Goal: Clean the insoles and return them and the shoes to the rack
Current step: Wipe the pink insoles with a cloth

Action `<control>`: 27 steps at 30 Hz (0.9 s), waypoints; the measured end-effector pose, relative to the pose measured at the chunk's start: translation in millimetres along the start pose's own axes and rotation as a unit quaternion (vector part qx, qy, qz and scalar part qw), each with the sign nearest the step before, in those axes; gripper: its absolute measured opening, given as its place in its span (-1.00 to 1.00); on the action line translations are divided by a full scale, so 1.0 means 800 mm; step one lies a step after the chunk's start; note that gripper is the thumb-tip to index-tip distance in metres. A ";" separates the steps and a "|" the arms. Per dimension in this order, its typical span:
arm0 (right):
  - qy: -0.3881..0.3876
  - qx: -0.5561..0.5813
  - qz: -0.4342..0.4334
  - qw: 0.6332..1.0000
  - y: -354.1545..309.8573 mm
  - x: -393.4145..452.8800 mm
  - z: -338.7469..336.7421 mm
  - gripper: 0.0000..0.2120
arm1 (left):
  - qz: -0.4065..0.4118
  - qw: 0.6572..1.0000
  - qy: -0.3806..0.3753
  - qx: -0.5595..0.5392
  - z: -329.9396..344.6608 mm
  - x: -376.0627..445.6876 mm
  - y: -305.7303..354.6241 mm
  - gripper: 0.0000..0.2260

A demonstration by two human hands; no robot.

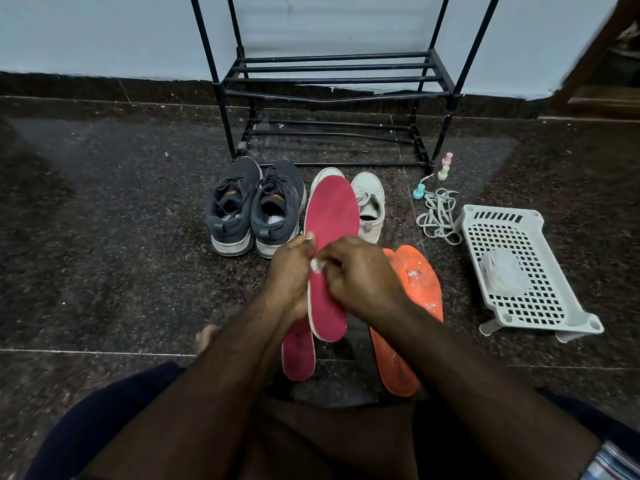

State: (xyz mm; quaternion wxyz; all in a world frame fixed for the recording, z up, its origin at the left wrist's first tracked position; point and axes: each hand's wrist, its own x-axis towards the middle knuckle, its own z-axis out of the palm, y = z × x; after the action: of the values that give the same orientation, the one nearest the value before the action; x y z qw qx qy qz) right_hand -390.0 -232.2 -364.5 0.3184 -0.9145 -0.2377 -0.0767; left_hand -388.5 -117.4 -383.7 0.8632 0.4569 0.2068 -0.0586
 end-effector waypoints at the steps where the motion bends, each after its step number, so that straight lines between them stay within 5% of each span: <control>1: 0.032 -0.008 0.017 0.999 0.006 0.007 -0.003 -0.84 | -0.004 1.000 -0.003 -0.005 0.001 -0.002 0.001 -0.76; 3: 0.049 -0.019 0.035 0.998 0.012 0.015 -0.006 -0.82 | -0.005 1.000 -0.001 -0.004 0.002 -0.004 0.002 -0.75; 8: -0.075 -0.013 -0.001 0.997 -0.011 -0.019 0.013 -0.71 | 0.014 0.999 0.046 0.000 0.000 0.004 0.005 -0.79; 14: 0.044 -0.028 0.034 0.998 0.000 0.008 0.002 -0.84 | 0.001 1.000 0.016 -0.020 0.005 -0.004 0.005 -0.79; 20: -0.062 0.022 0.019 0.998 -0.016 -0.025 0.012 -0.75 | -0.014 0.998 0.058 -0.020 0.004 -0.002 0.011 -0.76; 27: 0.054 0.221 0.180 0.957 0.011 0.003 -0.032 -0.98 | -0.044 0.999 0.008 -0.020 -0.003 -0.009 0.020 -0.62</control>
State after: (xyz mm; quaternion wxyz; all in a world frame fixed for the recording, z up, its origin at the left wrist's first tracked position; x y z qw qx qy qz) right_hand -383.6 -253.1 -348.7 0.5336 -0.8433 -0.0628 -0.0128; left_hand -391.0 -106.5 -369.7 0.8668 0.4308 0.2349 -0.0883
